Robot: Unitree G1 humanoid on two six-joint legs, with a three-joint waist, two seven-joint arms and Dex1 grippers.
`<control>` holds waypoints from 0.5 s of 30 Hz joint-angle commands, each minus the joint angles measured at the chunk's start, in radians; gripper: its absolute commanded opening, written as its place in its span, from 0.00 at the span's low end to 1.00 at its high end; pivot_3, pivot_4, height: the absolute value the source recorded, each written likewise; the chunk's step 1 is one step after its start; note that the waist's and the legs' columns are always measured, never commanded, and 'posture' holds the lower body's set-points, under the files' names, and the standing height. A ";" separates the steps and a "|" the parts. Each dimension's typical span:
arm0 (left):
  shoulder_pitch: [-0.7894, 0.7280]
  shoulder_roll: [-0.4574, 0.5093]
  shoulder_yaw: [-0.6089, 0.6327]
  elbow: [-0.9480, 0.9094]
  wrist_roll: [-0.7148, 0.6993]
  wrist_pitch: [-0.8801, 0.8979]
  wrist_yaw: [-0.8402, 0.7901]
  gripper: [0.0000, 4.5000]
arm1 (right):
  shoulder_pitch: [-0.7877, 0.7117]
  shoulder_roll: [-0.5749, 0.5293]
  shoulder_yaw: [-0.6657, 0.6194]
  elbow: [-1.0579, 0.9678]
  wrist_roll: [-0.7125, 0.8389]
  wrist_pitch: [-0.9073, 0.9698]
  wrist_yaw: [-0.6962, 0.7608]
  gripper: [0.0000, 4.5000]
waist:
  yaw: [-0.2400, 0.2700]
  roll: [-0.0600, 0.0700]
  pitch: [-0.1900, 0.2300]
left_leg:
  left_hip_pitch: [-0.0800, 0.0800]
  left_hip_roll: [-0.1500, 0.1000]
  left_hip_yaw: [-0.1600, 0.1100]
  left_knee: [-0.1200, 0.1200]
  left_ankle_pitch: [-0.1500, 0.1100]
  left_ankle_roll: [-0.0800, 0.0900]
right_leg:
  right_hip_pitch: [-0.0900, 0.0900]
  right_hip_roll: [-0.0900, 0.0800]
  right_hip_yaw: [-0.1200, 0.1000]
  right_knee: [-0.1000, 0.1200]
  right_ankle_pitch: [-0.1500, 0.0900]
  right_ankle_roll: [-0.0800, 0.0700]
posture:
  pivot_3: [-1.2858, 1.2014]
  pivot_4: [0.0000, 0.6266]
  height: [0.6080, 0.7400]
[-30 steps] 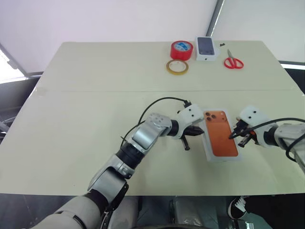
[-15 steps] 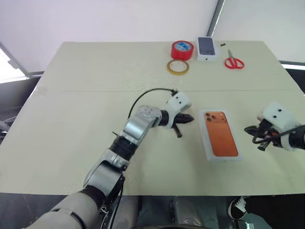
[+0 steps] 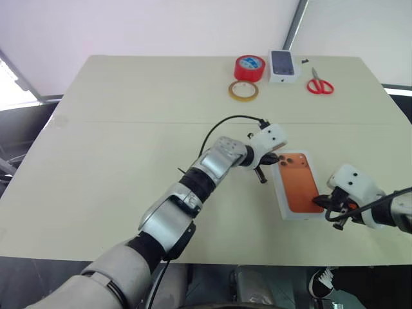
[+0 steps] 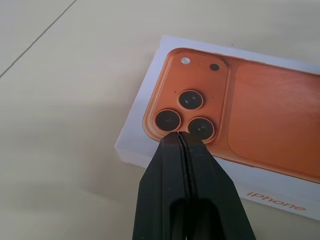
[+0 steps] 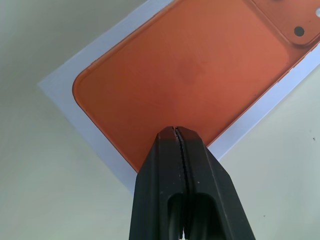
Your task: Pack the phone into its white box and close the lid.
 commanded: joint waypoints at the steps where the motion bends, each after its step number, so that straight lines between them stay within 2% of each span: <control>1: 0.026 -0.025 -0.045 0.042 0.040 -0.006 -0.022 0.00 | 0.020 0.004 0.010 -0.025 -0.018 -0.008 -0.016 0.01 | 0.000 -0.001 -0.001 | 0.000 0.000 0.000 0.000 0.000 0.000 | 0.000 0.000 0.000 0.000 0.000 0.000 | 0.52 0.24 1.00; 4: 0.037 -0.022 -0.012 0.015 0.027 -0.011 -0.015 0.00 | 0.021 0.006 -0.004 -0.024 -0.016 -0.020 -0.016 0.01 | 0.000 -0.001 -0.001 | 0.000 0.000 0.000 0.000 0.000 0.000 | 0.001 0.000 0.000 0.000 0.000 0.000 | 0.52 0.24 1.00; 7: 0.032 0.007 0.105 -0.064 -0.050 -0.033 0.018 0.00 | -0.061 0.045 -0.020 0.024 -0.037 -0.066 -0.082 0.01 | -0.004 -0.002 0.000 | 0.000 0.000 -0.001 0.000 0.000 0.000 | 0.000 0.000 0.000 0.000 0.000 0.000 | 0.52 0.24 1.00; 11: 0.041 0.119 0.268 -0.242 -0.130 -0.021 0.094 0.00 | -0.230 0.125 -0.040 0.155 -0.062 -0.160 -0.174 0.01 | -0.029 0.001 0.000 | 0.000 0.000 0.000 -0.001 0.002 -0.004 | -0.003 0.000 0.001 0.003 0.000 0.000 | 0.52 0.24 1.00; 12: 0.074 0.187 0.317 -0.334 -0.152 0.010 0.092 0.00 | -0.271 0.137 -0.030 0.182 -0.055 -0.165 -0.180 0.01 | -0.032 0.000 0.000 | 0.000 0.001 0.000 -0.001 0.002 -0.004 | -0.004 0.001 0.001 0.003 0.000 0.000 | 0.52 0.24 1.00; 15: 0.148 0.310 0.386 -0.522 -0.182 0.080 0.109 0.00 | -0.345 0.148 -0.016 0.272 -0.048 -0.198 -0.173 0.01 | -0.050 0.002 -0.001 | 0.000 0.002 0.000 -0.003 0.003 -0.004 | -0.005 0.003 0.002 0.003 0.000 0.000 | 0.52 0.24 1.00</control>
